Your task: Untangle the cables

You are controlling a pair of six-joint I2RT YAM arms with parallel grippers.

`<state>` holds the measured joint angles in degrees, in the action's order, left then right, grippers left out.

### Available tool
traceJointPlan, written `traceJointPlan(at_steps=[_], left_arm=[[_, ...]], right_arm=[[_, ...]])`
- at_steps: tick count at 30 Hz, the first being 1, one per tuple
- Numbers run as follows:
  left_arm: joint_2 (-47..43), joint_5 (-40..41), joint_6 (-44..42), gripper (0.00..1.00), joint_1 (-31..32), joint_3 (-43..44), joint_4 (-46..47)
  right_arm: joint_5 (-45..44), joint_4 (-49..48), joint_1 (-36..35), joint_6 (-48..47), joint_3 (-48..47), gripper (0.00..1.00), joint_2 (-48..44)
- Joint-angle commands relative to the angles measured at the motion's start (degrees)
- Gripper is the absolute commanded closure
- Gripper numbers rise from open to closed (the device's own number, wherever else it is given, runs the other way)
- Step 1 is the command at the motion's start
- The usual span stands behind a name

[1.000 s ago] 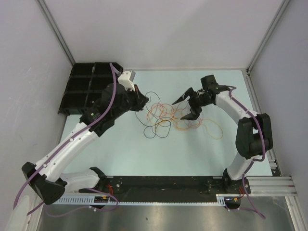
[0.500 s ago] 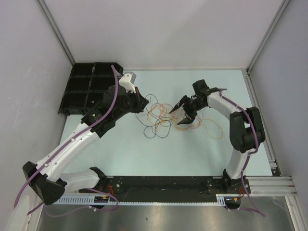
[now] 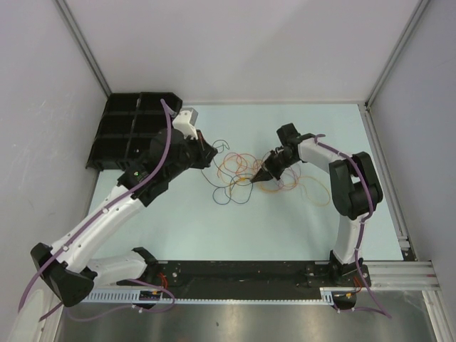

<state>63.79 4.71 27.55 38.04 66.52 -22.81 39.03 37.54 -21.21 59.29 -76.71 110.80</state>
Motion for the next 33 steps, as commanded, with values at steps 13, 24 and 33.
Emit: traceJointPlan(at_steps=[13,24,33], left_arm=[[2.2,4.0,-2.7,0.04,-0.5,13.7,-8.9],[11.4,4.8,-10.1,0.00,-0.4,36.7,-17.3],[10.5,1.4,-21.8,0.00,4.5,34.1,-10.2]], right_arm=[[10.2,-8.9,4.5,-4.3,-36.7,1.00,-2.7],[15.7,-19.6,5.0,0.3,-57.7,1.00,0.1],[8.0,3.5,4.8,-20.0,-61.3,1.00,-2.2]])
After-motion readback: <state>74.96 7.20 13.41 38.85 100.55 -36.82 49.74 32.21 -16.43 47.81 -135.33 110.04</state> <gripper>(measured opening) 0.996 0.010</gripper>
